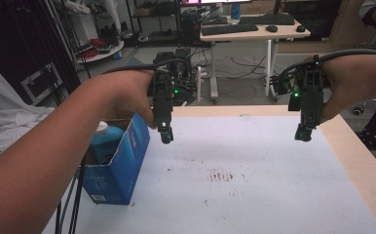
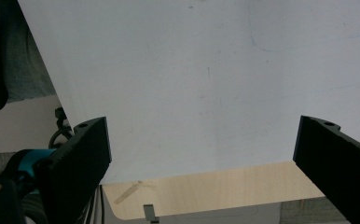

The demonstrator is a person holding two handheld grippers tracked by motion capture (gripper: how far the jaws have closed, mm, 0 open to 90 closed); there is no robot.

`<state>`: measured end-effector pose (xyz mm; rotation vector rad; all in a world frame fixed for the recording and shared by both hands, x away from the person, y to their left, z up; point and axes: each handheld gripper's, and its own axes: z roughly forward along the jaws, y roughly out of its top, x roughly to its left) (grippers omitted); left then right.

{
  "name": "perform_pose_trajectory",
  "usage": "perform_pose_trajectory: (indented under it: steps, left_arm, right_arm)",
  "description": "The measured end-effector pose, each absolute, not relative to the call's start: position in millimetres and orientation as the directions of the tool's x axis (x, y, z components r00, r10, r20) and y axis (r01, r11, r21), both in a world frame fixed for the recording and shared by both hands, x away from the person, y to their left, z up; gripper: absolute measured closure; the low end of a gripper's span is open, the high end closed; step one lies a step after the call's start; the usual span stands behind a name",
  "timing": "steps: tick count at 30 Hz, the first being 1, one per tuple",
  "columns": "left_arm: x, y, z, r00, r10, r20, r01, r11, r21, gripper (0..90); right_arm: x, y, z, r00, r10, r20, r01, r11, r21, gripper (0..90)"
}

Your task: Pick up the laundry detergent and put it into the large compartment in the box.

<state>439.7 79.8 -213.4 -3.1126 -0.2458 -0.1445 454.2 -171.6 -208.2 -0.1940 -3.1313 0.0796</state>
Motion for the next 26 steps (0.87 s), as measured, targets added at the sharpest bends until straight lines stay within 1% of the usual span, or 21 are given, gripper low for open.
perform_pose_trajectory:
  steps: [14, 26]
  left_arm:
    - [436.5, 81.4, -205.1, 0.981, 0.167, 0.099, 0.168, -0.986, 0.002, 6.0]
    - [437.6, 78.1, -206.6, 0.982, 0.159, 0.097, 0.160, -0.987, 0.000, 6.0]
  right_arm:
    - [453.1, -169.8, -207.2, -0.995, 0.098, -0.001, 0.098, 0.994, -0.045, 3.1]
    - [452.8, -171.6, -206.1, -0.994, 0.111, -0.003, 0.111, 0.993, -0.037, 3.1]
